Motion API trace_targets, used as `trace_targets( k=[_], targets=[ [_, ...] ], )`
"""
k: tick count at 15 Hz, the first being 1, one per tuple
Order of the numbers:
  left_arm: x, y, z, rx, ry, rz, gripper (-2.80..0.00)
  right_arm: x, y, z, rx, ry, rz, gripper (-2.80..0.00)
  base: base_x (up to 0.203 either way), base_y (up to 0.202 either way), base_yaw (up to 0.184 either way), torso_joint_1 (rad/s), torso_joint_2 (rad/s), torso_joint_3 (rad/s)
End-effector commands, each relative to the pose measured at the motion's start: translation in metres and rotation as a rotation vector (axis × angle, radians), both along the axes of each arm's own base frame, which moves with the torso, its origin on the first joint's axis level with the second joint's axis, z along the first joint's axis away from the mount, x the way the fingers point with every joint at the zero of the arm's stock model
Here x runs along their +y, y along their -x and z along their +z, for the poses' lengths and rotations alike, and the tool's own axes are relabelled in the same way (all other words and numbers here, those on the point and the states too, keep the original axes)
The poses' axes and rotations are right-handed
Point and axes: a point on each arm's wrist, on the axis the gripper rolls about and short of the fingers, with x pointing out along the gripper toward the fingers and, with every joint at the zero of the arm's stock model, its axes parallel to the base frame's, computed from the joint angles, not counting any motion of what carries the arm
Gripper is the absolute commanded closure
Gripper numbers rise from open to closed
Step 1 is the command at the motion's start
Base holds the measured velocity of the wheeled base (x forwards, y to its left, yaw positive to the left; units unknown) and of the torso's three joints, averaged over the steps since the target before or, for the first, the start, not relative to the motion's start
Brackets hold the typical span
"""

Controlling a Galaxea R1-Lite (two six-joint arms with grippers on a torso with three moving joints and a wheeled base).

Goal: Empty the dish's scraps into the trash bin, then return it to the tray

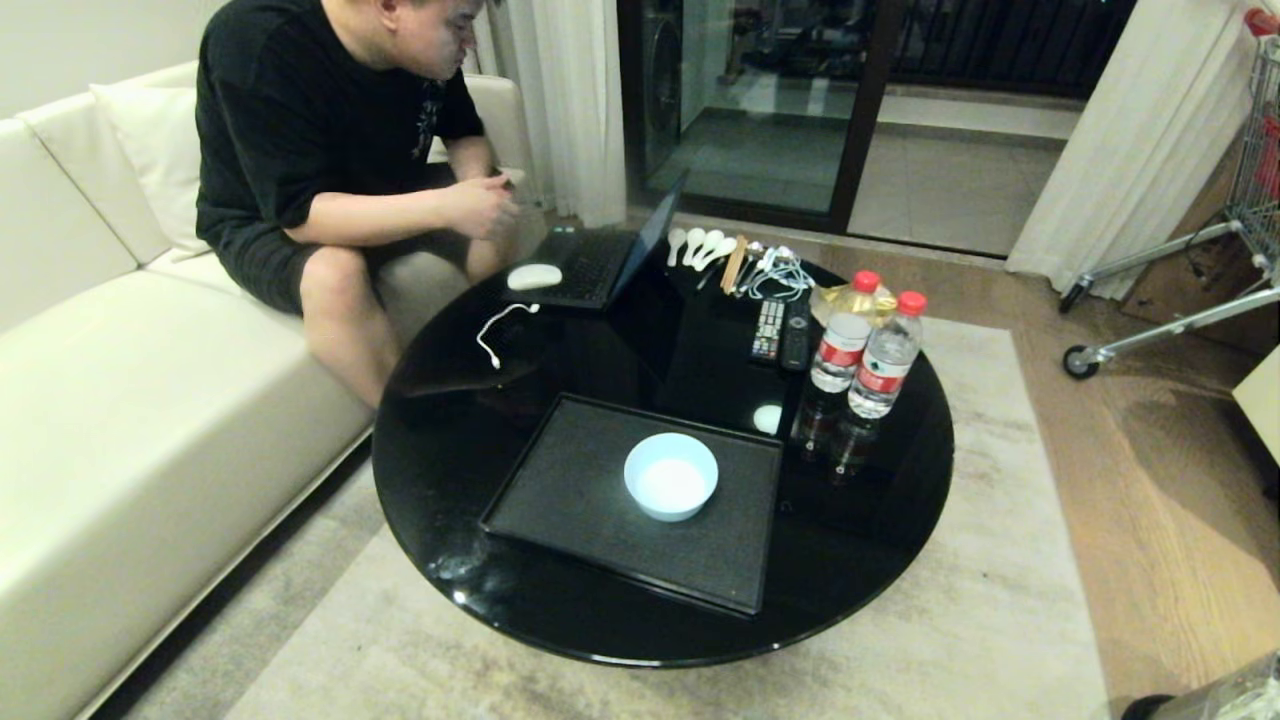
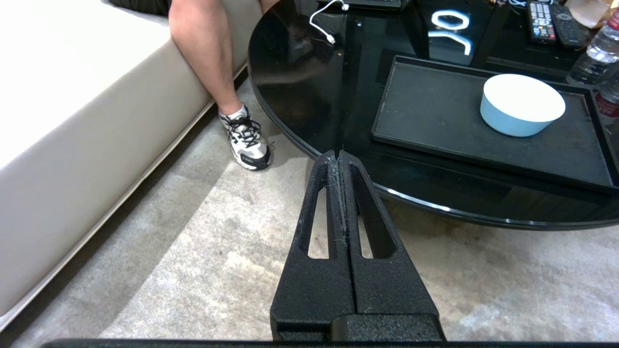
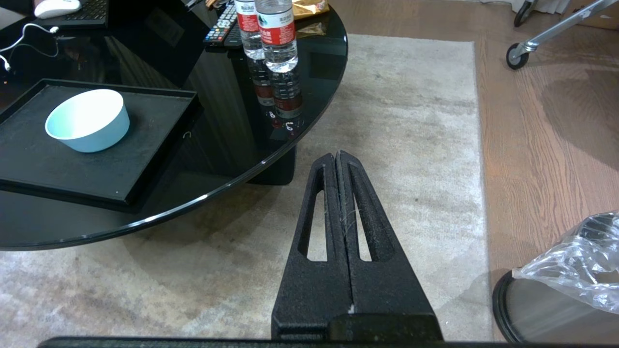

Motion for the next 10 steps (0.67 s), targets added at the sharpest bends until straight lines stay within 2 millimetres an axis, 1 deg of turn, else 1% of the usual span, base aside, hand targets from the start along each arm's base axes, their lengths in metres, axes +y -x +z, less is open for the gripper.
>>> trace_targets(
  k=[1,10],
  targets=[
    [0.0,0.0,0.0,-0.001,0.001,0.0,0.0,0.0,0.0,0.0,-0.001,0.0,0.0,0.0,0.0,0.0,0.0,0.0,0.0,0.0],
    [0.0,0.0,0.0,-0.001,0.001,0.0,0.0,0.0,0.0,0.0,-0.001,0.0,0.0,0.0,0.0,0.0,0.0,0.0,0.0,0.0]
  ],
)
